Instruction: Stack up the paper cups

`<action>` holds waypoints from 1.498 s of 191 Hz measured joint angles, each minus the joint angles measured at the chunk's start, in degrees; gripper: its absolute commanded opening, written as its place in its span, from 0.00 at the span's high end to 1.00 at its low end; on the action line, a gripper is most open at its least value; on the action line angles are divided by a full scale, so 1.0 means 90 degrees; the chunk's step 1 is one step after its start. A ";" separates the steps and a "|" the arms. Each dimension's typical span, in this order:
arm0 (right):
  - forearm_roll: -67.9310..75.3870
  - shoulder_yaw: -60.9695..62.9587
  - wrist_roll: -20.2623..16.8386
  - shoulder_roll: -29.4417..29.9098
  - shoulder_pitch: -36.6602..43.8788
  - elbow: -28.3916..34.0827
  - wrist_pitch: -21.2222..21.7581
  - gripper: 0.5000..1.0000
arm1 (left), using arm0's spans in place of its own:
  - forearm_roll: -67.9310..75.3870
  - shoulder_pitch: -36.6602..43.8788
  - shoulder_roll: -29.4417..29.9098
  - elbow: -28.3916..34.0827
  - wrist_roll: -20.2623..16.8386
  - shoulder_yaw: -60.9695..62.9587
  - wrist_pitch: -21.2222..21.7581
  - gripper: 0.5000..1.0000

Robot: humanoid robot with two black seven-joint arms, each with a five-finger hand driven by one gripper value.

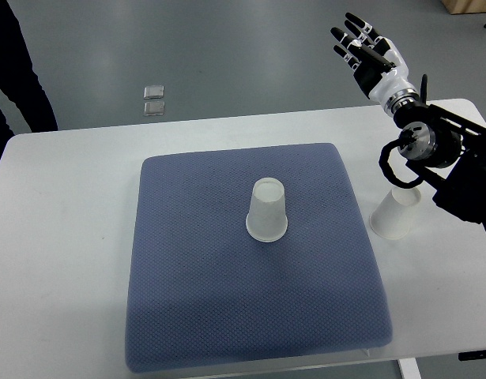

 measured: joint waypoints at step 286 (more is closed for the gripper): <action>-0.0517 -0.0087 -0.0026 -0.0304 0.0142 -0.0159 0.0004 0.17 | 0.0000 0.0003 0.0000 0.0002 -0.0010 0.0013 0.0008 0.00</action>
